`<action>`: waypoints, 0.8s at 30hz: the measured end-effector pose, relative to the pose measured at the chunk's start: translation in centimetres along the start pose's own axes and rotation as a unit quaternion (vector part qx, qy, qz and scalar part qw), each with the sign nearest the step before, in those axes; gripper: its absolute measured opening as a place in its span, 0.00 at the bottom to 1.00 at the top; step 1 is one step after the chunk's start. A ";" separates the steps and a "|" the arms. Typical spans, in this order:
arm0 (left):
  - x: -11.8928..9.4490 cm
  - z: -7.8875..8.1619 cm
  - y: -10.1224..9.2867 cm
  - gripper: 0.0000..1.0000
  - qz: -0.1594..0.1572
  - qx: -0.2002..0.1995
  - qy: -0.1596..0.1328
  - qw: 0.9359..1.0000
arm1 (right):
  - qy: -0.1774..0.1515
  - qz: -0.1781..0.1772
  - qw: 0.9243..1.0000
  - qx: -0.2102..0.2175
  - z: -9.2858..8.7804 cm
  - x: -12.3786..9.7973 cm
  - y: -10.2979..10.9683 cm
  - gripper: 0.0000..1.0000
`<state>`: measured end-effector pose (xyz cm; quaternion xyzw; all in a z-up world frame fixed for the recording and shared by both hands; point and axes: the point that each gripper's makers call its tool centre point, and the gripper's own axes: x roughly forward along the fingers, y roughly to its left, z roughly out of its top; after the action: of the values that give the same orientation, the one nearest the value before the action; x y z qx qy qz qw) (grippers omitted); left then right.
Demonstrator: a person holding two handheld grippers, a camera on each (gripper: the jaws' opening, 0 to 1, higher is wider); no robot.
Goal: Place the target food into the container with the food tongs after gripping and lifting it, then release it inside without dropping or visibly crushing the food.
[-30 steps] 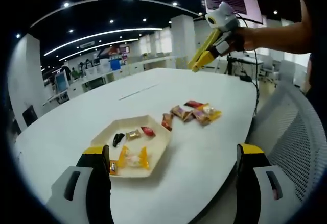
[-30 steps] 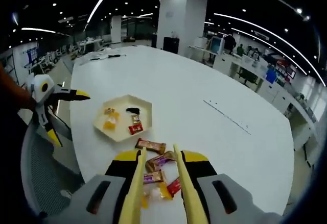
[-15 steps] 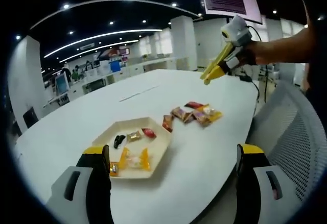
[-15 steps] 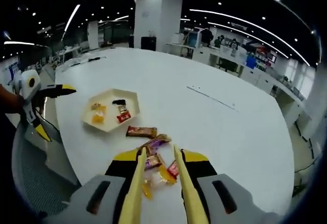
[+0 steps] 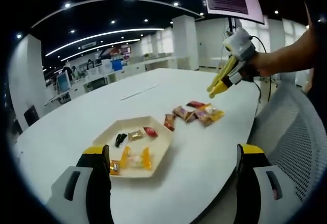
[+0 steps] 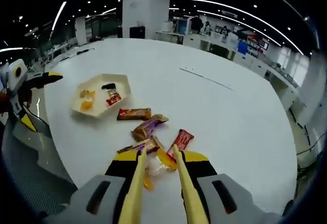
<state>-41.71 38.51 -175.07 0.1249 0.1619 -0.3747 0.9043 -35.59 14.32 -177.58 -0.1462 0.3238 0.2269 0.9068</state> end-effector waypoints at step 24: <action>-0.1 0.2 0.3 0.99 0.008 0.001 -0.004 1.000 | 0.083 -0.032 0.994 -0.067 -4.9 -0.1 -1.4 0.29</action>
<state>-41.55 38.71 -174.83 0.1254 0.1569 -0.3679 0.9079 -37.51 11.06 -181.04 -0.2356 0.3775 0.2056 0.8716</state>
